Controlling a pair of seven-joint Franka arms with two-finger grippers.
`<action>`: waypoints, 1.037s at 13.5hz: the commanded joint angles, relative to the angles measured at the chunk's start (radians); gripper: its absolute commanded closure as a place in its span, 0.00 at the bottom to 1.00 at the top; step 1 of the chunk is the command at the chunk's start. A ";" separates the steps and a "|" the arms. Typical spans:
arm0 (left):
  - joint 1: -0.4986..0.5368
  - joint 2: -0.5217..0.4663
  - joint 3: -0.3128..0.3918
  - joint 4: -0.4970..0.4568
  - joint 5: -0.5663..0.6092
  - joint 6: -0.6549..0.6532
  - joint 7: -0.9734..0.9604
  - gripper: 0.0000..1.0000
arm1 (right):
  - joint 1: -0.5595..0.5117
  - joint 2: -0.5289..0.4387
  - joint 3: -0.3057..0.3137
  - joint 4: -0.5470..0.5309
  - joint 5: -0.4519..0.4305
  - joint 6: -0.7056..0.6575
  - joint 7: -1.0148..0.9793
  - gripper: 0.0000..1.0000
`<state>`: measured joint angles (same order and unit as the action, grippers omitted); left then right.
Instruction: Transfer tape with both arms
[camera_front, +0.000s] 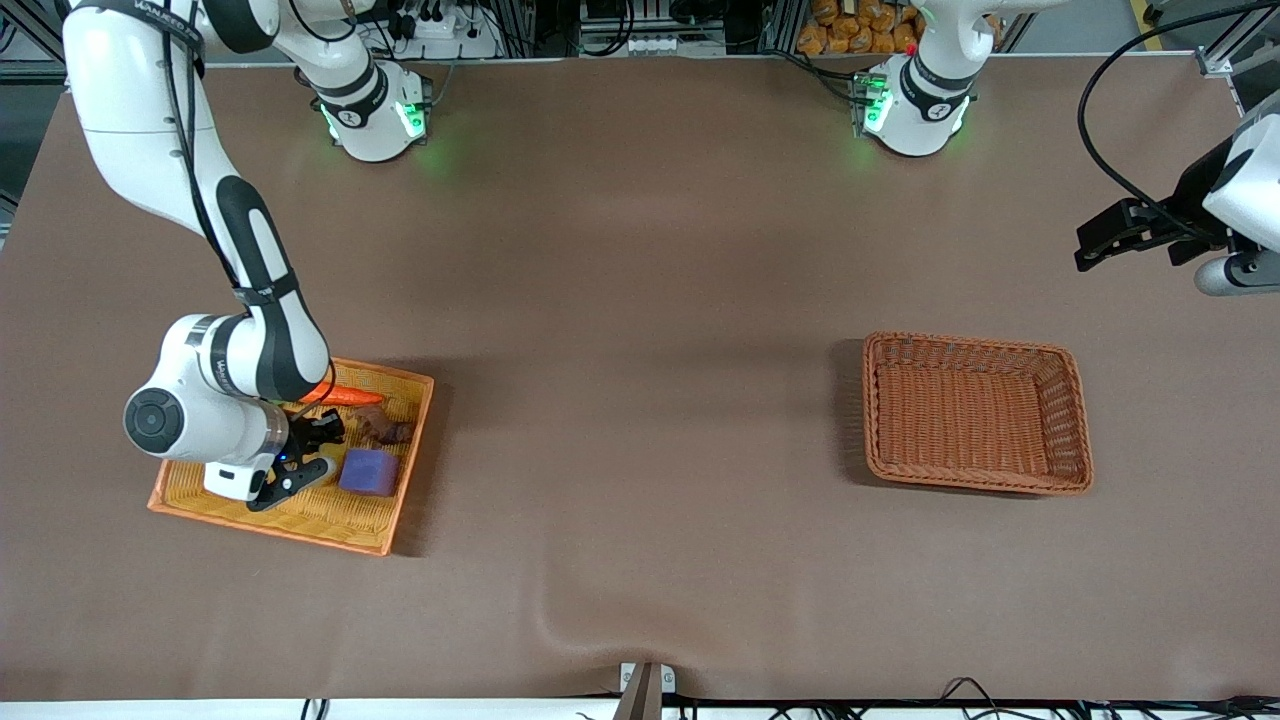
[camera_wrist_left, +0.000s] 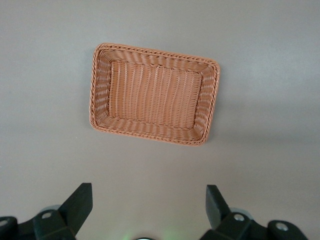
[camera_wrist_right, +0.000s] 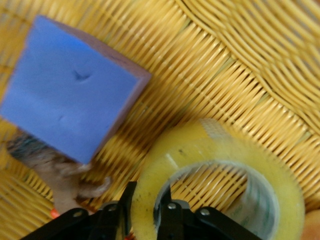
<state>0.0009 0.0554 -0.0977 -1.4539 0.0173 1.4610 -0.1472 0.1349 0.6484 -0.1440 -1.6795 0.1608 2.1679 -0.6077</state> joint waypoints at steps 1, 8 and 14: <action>0.004 -0.017 -0.002 -0.016 -0.007 0.001 0.021 0.00 | 0.006 -0.068 0.001 0.061 -0.018 -0.142 -0.004 1.00; 0.002 0.006 -0.002 -0.026 -0.045 0.033 -0.012 0.00 | 0.263 -0.090 0.017 0.349 -0.014 -0.379 0.463 1.00; -0.030 0.082 -0.008 -0.025 -0.057 0.091 -0.045 0.00 | 0.540 0.161 0.039 0.512 0.014 -0.101 0.954 1.00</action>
<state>-0.0131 0.1126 -0.1048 -1.4817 -0.0246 1.5374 -0.1682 0.6598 0.7111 -0.1100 -1.2482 0.1577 2.0213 0.2662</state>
